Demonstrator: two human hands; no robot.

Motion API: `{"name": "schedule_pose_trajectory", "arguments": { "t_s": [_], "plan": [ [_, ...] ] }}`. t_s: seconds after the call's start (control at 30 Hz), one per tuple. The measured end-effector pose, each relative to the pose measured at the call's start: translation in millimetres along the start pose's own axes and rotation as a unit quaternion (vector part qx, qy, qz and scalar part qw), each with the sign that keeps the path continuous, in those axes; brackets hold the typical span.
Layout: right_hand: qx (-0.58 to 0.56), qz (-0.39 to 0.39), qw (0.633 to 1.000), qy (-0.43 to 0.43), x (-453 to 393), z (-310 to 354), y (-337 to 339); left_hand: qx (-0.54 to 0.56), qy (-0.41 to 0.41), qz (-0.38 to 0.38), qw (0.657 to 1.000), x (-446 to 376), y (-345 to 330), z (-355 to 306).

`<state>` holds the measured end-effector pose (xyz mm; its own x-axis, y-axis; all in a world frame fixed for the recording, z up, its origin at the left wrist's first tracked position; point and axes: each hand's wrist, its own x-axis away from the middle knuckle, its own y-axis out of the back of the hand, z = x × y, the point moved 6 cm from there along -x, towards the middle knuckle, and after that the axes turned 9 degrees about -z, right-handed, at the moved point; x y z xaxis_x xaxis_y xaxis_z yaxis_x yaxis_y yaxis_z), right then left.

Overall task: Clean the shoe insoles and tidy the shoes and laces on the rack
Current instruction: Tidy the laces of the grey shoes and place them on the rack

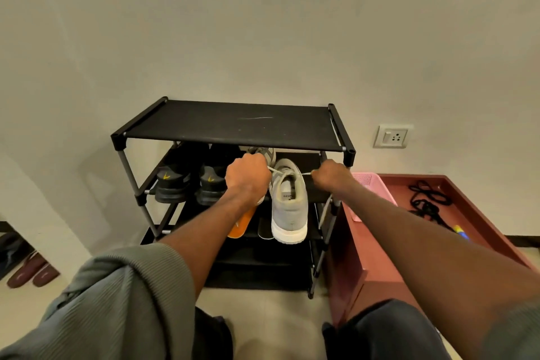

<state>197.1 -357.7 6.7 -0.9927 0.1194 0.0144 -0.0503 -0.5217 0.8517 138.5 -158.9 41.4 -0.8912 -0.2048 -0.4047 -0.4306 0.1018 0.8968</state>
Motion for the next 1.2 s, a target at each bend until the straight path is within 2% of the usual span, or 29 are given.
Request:
{"name": "schedule_pose_trajectory", "arguments": {
  "t_s": [0.03,0.1,0.13,0.2,0.3,0.53,0.57,0.7,0.77,0.83,0.9,1.0,1.03,1.13,1.2],
  "plan": [
    [-0.102,0.047,0.991,-0.067,-2.4,0.6,-1.9,0.027,0.012,-0.006,1.0,-2.8,5.0,-3.6],
    [-0.271,0.13,0.932,-0.2,1.5,5.1,-3.4,0.089,0.039,-0.013,0.995,-7.5,14.6,-13.5],
    [-0.314,0.162,0.908,-0.226,5.6,10.8,-1.5,0.115,0.051,-0.011,0.992,-9.1,18.6,-19.8],
    [-0.354,0.21,0.881,-0.233,14.3,24.4,2.7,0.144,0.059,-0.004,0.988,-10.9,23.1,-34.5],
    [-0.37,0.242,0.867,-0.231,19.9,36.7,0.8,0.168,0.056,-0.015,0.984,-11.9,23.8,-50.2],
    [-0.506,0.27,0.776,-0.264,16.1,33.6,-13.3,0.166,-0.098,-0.023,0.981,4.7,21.6,-52.5],
    [-0.508,0.276,0.774,-0.257,17.6,33.1,-14.9,0.173,-0.116,-0.013,0.978,8.0,17.4,-47.4],
    [-0.47,0.283,0.81,-0.209,23.5,37.1,-16.0,0.254,-0.16,0.046,0.953,19.7,3.5,-29.9],
    [-0.445,0.281,0.828,-0.195,26.1,38.9,-14.9,0.266,-0.133,0.056,0.953,18.6,-6.0,-18.2],
    [-0.416,0.258,0.852,-0.185,26.6,35.1,-14.7,0.291,-0.071,0.069,0.952,9.3,-21.5,-7.4],
    [-0.395,0.228,0.872,-0.176,25.9,31.9,-17.4,0.359,-0.044,0.104,0.926,2.6,-34.3,-8.3],
    [-0.377,0.192,0.889,-0.173,27.7,25.6,-16.7,0.458,-0.043,0.229,0.858,5.0,-50.1,-27.0],
    [-0.376,0.185,0.891,-0.174,29.5,22.4,-14.3,0.466,-0.036,0.258,0.846,7.3,-53.9,-32.0],
    [-0.38,0.169,0.897,-0.151,38.4,24.6,2.8,0.468,-0.038,0.239,0.85,2.0,-65.7,-33.3],
    [-0.362,0.151,0.912,-0.119,43.7,32.5,21.9,0.448,-0.041,0.216,0.866,-1.3,-72.5,-33.3]
  ]
}}
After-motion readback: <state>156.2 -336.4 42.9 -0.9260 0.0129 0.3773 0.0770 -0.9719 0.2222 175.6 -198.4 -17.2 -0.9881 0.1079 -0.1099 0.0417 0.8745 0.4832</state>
